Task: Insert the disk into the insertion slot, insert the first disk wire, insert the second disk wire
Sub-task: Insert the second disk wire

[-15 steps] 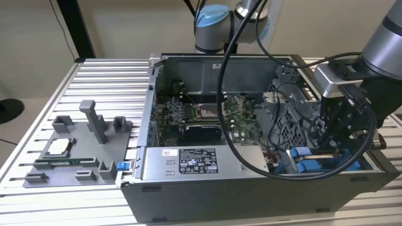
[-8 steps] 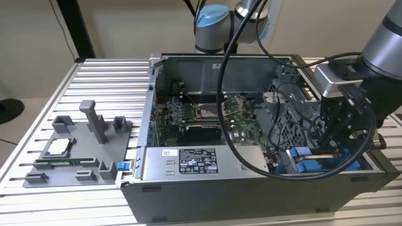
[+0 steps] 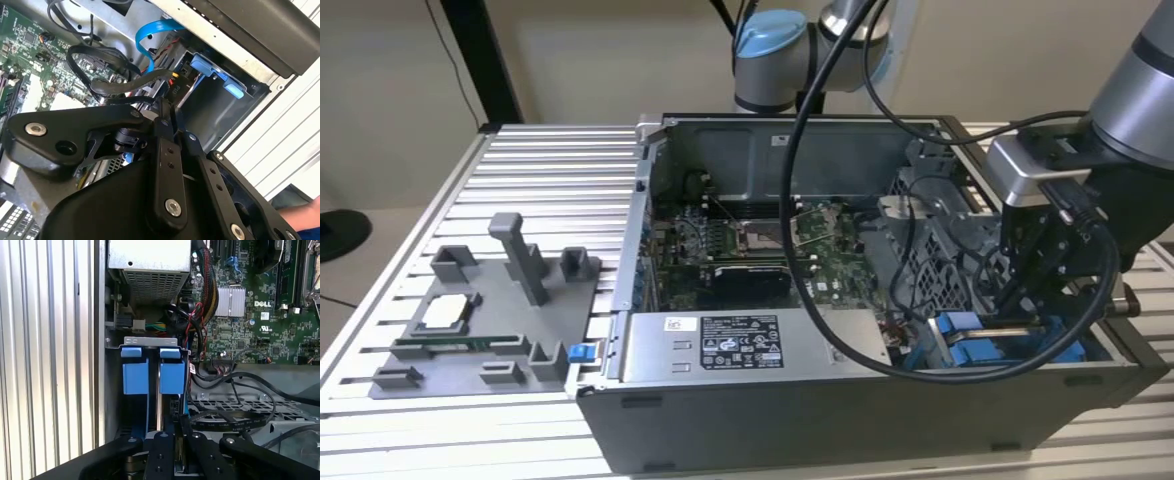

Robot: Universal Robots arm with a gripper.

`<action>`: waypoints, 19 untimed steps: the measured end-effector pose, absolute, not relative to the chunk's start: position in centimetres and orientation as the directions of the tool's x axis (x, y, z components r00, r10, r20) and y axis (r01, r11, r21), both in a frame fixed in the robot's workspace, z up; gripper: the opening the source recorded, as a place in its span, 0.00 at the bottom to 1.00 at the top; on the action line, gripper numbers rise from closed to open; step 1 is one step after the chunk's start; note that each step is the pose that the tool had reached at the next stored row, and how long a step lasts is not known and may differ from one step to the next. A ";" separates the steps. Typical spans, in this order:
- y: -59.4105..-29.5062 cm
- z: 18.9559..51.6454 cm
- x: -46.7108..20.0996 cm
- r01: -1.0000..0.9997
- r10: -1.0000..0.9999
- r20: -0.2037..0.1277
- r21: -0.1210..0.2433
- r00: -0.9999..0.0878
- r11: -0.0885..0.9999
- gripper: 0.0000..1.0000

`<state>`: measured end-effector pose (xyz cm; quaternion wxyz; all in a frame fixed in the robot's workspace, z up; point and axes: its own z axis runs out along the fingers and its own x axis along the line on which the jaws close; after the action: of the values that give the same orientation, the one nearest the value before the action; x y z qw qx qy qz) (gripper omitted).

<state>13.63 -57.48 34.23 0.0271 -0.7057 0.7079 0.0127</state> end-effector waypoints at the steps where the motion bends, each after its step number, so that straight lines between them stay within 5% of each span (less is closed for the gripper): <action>1: -57.5 34.2 13.6 -1.000 -0.998 -0.056 -0.020 -0.003 0.004 0.00; 19: -57.3 34.3 13.6 -1.000 -0.998 -0.056 -0.020 -0.004 0.005 0.00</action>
<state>13.63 -57.32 34.35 0.0271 -0.7053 0.7083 0.0126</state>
